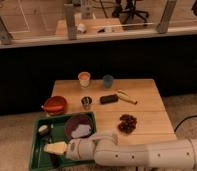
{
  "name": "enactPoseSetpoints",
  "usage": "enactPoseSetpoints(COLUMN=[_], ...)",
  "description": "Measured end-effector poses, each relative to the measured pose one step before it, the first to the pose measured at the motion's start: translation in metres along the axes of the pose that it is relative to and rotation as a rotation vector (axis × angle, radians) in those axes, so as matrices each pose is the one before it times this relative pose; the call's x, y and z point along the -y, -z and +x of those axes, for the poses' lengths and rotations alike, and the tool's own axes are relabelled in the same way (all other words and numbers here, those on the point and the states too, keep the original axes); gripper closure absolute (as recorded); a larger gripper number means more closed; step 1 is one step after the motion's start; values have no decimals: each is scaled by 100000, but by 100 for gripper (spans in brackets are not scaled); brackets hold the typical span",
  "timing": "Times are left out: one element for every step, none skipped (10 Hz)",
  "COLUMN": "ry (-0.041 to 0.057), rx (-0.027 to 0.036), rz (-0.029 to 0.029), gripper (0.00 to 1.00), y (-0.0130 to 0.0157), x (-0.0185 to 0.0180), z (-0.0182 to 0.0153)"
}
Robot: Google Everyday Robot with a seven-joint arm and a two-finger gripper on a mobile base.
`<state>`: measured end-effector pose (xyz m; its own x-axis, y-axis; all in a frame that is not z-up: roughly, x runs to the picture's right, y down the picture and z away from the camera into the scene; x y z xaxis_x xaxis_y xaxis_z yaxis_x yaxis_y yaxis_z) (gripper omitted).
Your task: Place brush in purple bowl
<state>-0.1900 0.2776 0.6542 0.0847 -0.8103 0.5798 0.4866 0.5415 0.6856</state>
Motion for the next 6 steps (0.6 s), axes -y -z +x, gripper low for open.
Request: enactPoseSetpoints(ry=[293, 63, 14, -15, 40, 2], rx=[866, 449, 259, 453, 543, 568], rz=[9, 45, 109, 245, 482, 458], gripper=[20, 20, 20, 20, 20, 20], y=[-470, -336, -247, -361, -439, -406], x=[14, -93, -100, -137, -42, -24], z=[-45, 3, 11, -13, -66, -56])
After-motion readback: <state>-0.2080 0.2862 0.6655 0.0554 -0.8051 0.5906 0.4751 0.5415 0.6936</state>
